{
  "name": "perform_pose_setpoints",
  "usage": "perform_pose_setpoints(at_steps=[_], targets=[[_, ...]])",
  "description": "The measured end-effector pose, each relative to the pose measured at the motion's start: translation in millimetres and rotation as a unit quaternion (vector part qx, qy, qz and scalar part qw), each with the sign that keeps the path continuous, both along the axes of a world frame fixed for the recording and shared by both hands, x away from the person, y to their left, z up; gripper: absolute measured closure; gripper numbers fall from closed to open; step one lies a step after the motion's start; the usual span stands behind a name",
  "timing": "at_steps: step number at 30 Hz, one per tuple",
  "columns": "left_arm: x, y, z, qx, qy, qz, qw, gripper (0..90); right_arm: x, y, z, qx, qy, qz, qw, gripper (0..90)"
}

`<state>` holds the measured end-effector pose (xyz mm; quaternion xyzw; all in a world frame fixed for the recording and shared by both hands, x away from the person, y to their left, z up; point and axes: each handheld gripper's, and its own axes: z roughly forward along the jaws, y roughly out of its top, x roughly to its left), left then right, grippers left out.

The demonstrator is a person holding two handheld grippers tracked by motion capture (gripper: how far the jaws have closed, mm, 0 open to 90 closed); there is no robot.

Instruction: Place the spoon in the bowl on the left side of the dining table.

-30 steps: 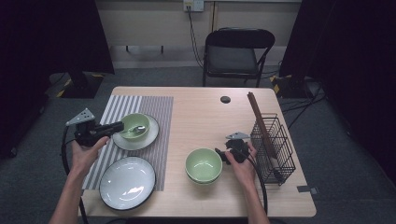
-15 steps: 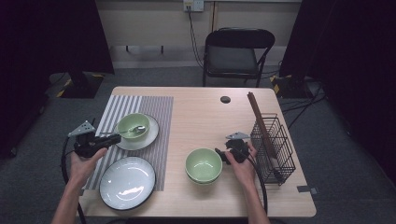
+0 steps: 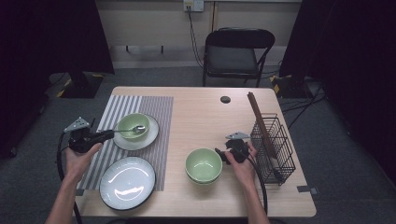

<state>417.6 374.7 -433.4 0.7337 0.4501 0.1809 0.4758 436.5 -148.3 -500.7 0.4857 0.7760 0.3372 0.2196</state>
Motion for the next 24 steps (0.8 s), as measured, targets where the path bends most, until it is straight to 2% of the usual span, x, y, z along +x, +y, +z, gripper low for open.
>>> perform_pose_setpoints(at_steps=[1,7,11,16,20,22,24], targets=[[0.9,0.6,-0.7,0.006,0.002,0.004,1.0000,81.5,0.0,0.0,0.0,0.000,0.000,0.000,1.0000,16.2],[4.0,2.8,-2.7,-0.004,0.000,0.008,1.0000,80.2,0.0,0.0,0.0,0.000,0.000,0.000,1.0000,16.2],[3.3,3.7,-2.5,0.007,0.000,0.007,1.0000,79.9,0.0,0.0,0.0,0.000,0.000,0.000,1.0000,16.2],[5.0,7.1,-2.4,0.000,-0.004,0.015,0.9999,78.6,0.0,0.0,0.0,0.000,0.000,0.000,1.0000,16.2],[9.6,9.7,-5.1,0.005,0.003,0.021,0.9998,78.5,0.0,0.0,0.0,0.000,0.000,0.000,1.0000,16.2],[10.8,12.4,-4.8,0.005,0.005,0.031,0.9995,75.7,0.0,0.0,0.0,0.000,0.000,0.000,1.0000,16.2],[8.7,12.7,-2.4,-0.002,0.002,0.021,0.9998,75.6,0.0,0.0,0.0,0.000,0.000,0.000,1.0000,16.2]])
